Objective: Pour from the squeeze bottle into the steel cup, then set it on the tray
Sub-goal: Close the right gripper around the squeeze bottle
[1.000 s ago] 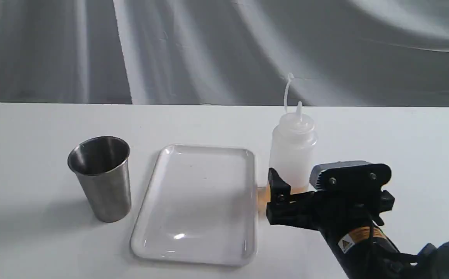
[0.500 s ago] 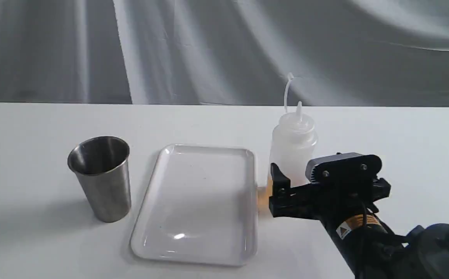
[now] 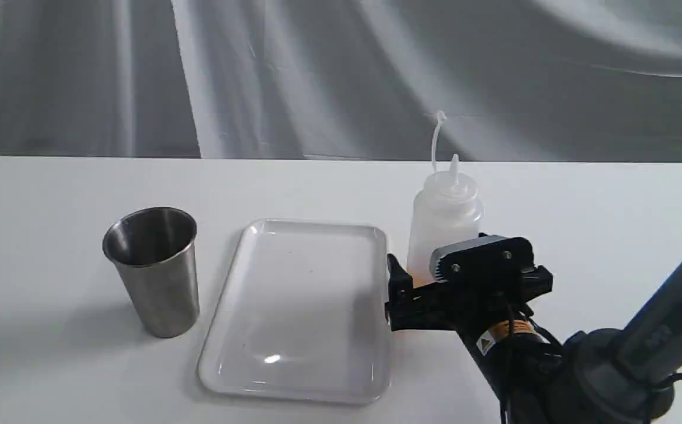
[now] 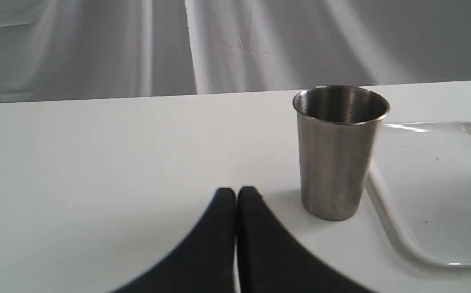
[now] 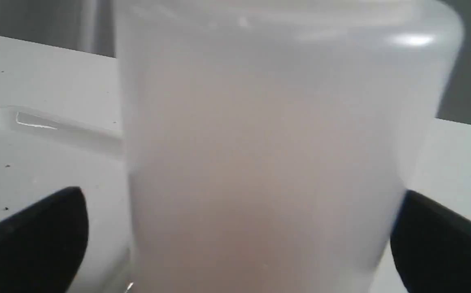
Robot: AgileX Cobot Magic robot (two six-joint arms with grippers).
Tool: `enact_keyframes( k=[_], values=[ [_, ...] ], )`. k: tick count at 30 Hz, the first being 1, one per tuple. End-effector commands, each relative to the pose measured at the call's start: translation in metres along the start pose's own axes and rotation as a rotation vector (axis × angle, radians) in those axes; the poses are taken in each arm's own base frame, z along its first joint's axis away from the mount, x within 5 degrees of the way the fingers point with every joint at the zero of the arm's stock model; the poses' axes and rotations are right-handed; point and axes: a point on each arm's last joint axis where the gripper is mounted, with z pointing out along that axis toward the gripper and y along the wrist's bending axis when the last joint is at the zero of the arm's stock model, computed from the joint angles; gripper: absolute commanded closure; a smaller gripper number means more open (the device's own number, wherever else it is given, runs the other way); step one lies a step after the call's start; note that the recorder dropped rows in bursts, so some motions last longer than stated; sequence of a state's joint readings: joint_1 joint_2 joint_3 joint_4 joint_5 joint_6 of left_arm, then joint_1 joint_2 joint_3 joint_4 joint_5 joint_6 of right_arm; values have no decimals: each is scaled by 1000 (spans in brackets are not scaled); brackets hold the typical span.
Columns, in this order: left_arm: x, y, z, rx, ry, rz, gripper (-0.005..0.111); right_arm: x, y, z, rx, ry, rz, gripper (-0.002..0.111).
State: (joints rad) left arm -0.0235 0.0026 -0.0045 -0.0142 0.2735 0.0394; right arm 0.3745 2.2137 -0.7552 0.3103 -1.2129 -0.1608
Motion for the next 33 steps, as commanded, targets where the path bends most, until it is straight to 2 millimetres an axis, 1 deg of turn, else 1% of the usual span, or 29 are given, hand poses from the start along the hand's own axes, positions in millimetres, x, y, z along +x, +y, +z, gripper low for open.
enact_keyframes(
  k=[1, 8, 13, 16, 21, 25, 28, 31, 33],
  values=[
    [1, 0, 0, -2, -6, -4, 107, 2, 0, 7, 7, -14, -16, 3],
    [1, 0, 0, -1, -6, -6, 107, 3, -15, 12, 56, -12, -1, 3],
    [1, 0, 0, -1, -6, -6, 107, 2, -21, 14, 10, -22, -15, 3],
    [1, 0, 0, -2, -6, -4, 107, 1, -20, 16, -35, -34, -30, 3],
    [1, 0, 0, -2, -6, -4, 107, -8, -20, 25, -19, -76, -15, 3],
    [1, 0, 0, -2, -6, -4, 107, -13, -19, 34, -23, -70, -9, 3],
    [1, 0, 0, -1, -6, -7, 107, -14, -19, 35, -22, -75, -8, 3],
    [1, 0, 0, -1, -6, -7, 107, -14, -19, 35, -23, -71, -8, 7],
    [1, 0, 0, -1, -6, -7, 107, -14, -18, 35, -27, -72, -10, 13]
  ],
)
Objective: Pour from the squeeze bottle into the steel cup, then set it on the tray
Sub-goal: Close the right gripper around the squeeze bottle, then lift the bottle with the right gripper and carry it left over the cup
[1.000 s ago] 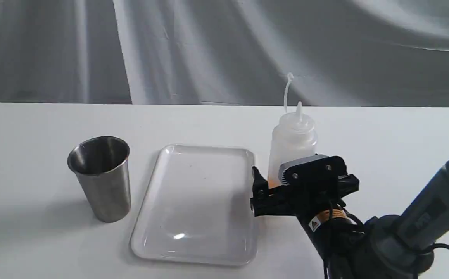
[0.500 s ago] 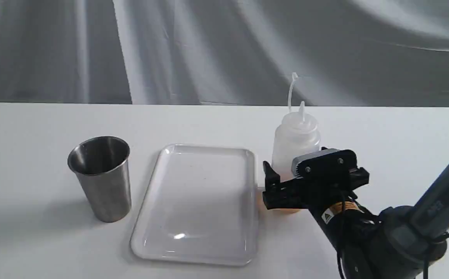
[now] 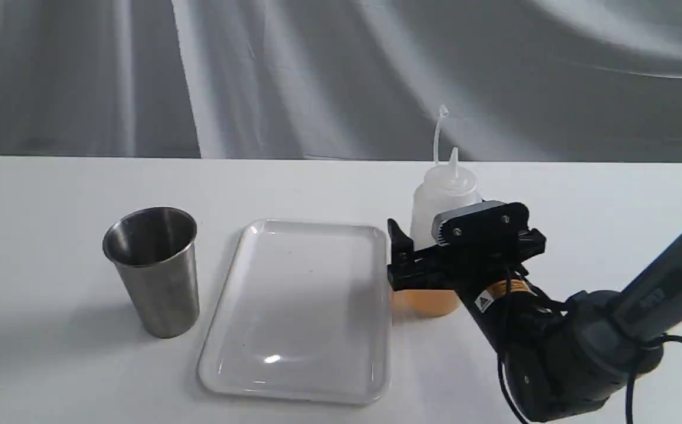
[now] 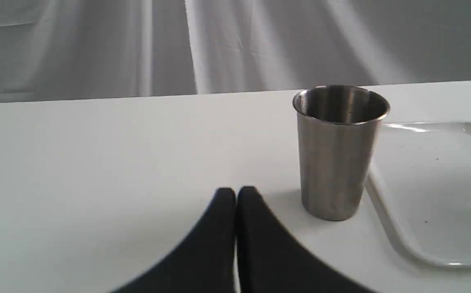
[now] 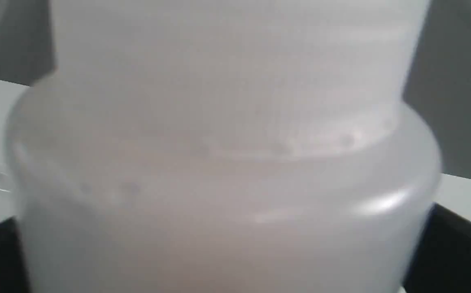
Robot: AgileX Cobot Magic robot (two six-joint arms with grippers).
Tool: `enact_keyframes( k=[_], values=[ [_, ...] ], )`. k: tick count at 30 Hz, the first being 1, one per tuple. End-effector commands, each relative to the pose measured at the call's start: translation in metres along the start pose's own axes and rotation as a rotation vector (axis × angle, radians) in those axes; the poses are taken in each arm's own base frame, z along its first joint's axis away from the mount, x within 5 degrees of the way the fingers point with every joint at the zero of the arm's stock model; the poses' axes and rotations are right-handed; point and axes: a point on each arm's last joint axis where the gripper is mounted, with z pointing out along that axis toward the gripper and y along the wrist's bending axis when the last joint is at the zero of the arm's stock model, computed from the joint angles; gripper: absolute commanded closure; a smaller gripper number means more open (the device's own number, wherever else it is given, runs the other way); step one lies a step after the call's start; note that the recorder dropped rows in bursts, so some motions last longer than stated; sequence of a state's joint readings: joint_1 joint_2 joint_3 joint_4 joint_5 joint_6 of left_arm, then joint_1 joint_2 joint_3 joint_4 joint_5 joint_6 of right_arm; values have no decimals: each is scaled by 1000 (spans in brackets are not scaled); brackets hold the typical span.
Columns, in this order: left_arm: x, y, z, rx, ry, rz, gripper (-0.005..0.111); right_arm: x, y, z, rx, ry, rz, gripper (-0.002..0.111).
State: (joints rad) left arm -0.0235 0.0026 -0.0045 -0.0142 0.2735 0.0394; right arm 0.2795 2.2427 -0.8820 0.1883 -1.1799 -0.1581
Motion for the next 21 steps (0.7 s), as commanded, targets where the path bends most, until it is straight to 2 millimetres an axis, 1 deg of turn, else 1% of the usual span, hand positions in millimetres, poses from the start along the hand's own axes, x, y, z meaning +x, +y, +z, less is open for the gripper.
enact_keyframes(
  k=[1, 2, 3, 4, 5, 9, 11, 12, 14, 17, 18, 19, 21],
  values=[
    [1, 0, 0, -1, -6, -7, 107, -1, 0, 1, -10, -1, -3, 19],
    [1, 0, 0, -1, -6, -7, 107, -1, 0, 1, -10, -1, -3, 25],
    [1, 0, 0, -1, -6, -7, 107, -1, 0, 1, -10, -1, -3, 33],
    [1, 0, 0, -1, -6, -7, 107, -1, 0, 1, -10, -1, -3, 44],
    [1, 0, 0, -1, -6, -7, 107, -1, 0, 1, -10, 4, -3, 51],
    [1, 0, 0, -2, -6, -4, 107, 3, 0, -3, -13, 14, -6, 89],
    [1, 0, 0, -2, -6, -4, 107, 5, 0, -7, -12, 14, -9, 103],
    [1, 0, 0, -2, -6, -4, 107, 5, -1, -9, -10, 18, -10, 108],
    [1, 0, 0, -2, -6, -4, 107, 4, -3, -14, 3, 19, -12, 108],
    [1, 0, 0, -2, -6, -4, 107, -7, -6, -23, 7, 11, -43, 108],
    [1, 0, 0, -2, -6, -4, 107, -14, -7, -26, 8, -1, -49, 108],
    [1, 0, 0, -1, -6, -6, 107, -25, -8, -30, 8, -20, -56, 108],
    [1, 0, 0, -1, -6, -6, 107, -39, -9, -38, 3, -29, -55, 108]
  ],
)
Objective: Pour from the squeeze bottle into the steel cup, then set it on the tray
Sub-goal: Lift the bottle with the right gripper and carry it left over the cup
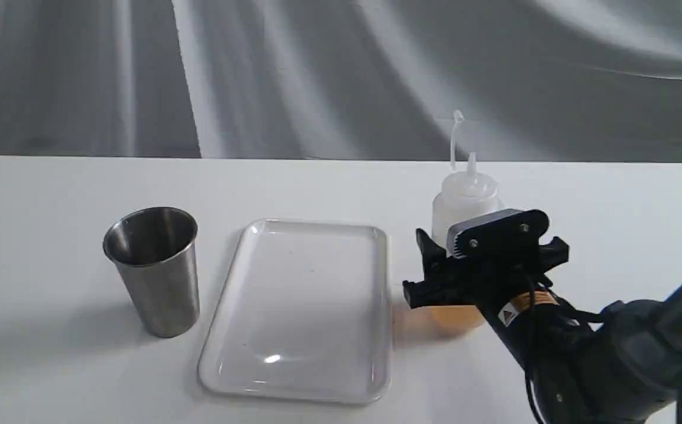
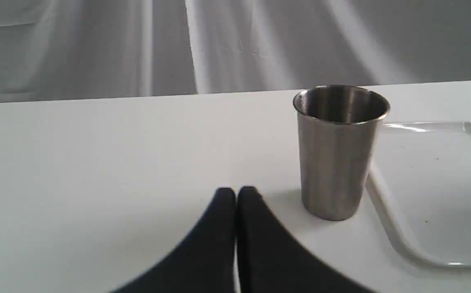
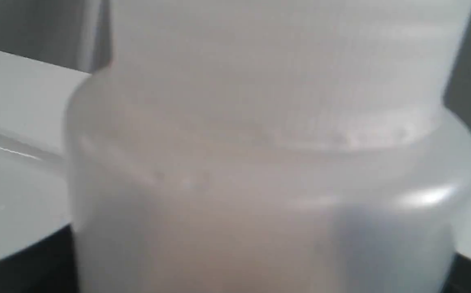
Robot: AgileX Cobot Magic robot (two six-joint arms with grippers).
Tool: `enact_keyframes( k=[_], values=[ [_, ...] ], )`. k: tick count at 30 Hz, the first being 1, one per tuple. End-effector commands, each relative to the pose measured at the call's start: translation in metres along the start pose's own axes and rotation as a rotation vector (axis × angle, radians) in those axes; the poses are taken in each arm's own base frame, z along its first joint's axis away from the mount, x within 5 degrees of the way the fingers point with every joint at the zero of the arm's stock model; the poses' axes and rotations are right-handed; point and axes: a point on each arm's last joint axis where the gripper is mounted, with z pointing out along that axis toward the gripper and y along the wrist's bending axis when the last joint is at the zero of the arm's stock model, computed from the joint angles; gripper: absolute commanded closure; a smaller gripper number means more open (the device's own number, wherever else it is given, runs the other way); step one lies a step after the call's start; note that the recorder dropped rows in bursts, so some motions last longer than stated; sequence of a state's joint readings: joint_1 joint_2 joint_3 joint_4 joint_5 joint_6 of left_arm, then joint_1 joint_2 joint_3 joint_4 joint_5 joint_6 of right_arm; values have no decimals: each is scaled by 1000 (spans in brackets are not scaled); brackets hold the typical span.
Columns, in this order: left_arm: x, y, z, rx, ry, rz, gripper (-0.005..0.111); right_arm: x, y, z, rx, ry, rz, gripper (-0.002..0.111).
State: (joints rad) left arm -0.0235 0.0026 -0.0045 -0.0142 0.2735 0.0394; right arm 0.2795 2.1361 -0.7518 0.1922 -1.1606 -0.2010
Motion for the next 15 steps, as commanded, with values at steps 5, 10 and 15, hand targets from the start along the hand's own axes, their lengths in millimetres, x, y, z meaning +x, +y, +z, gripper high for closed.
enact_keyframes(
  k=[5, 10, 15],
  values=[
    [1, 0, 0, -1, -6, -6, 107, -72, 4, -31, -56, -34, -97, 108],
    [1, 0, 0, -2, -6, -4, 107, -119, 13, -55, -96, -81, -112, 108],
    [1, 0, 0, -1, -6, -6, 107, -154, 12, -76, -84, -166, -106, 108]
  ],
)
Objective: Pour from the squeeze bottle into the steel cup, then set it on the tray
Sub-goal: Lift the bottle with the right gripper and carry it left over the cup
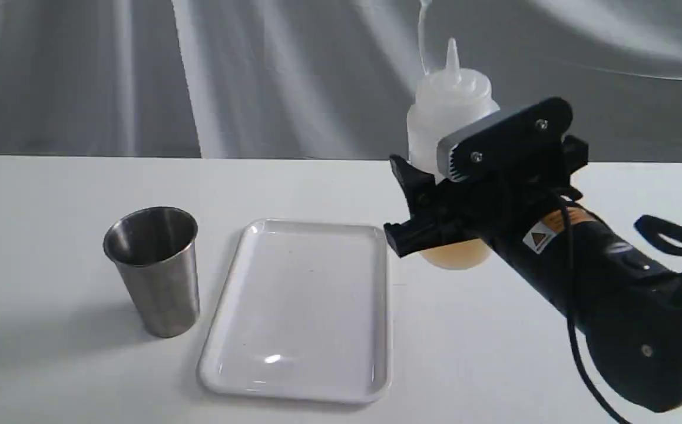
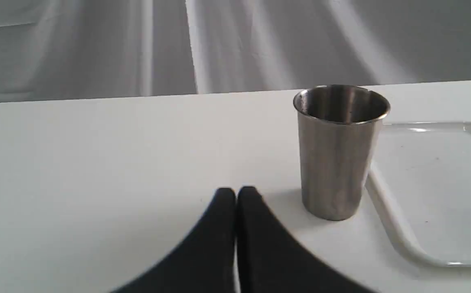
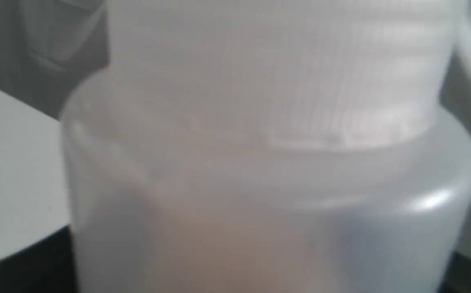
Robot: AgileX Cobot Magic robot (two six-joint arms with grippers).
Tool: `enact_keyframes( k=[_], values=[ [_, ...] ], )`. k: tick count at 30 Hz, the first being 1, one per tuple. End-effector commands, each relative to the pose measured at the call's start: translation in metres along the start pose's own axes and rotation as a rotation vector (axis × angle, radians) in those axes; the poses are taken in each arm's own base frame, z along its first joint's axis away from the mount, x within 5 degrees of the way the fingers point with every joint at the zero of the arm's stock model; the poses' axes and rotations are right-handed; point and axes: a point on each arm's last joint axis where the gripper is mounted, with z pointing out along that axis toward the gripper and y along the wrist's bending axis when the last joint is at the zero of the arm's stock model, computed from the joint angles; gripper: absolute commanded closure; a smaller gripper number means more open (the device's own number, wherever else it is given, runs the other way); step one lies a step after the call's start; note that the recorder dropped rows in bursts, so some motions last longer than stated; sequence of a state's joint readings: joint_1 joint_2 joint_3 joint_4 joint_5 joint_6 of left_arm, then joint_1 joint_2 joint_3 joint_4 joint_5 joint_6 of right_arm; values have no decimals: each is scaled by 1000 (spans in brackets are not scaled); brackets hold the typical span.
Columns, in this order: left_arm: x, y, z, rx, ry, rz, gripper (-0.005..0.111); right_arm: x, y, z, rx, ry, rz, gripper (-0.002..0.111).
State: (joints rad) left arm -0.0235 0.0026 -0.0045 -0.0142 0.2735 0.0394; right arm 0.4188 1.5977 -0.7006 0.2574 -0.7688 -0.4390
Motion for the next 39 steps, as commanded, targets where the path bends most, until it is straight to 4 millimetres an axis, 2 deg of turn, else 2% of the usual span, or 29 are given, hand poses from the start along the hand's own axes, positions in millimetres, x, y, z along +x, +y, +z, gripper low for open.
enact_keyframes(
  k=[1, 6, 12, 17, 21, 27, 33, 39],
  values=[
    [1, 0, 0, -1, -6, -6, 107, -24, -10, -14, 59, -68, 38, 108],
    [1, 0, 0, -1, -6, -6, 107, -41, -18, -24, 88, -111, 51, 108],
    [1, 0, 0, -1, -6, -8, 107, -52, -6, -30, 35, -135, 58, 108],
    [1, 0, 0, -1, -6, -8, 107, -67, 7, -25, -52, -99, 52, 108],
    [1, 0, 0, -2, -6, -4, 107, -85, 15, -17, -151, -20, -37, 108],
    [1, 0, 0, -2, -6, -4, 107, -104, 14, -13, -166, -42, -79, 108],
    [1, 0, 0, -1, -6, -7, 107, -107, 12, -12, -189, -91, -170, 108],
    [1, 0, 0, -1, -6, -7, 107, -105, 18, -11, -297, -107, -151, 108]
  ],
)
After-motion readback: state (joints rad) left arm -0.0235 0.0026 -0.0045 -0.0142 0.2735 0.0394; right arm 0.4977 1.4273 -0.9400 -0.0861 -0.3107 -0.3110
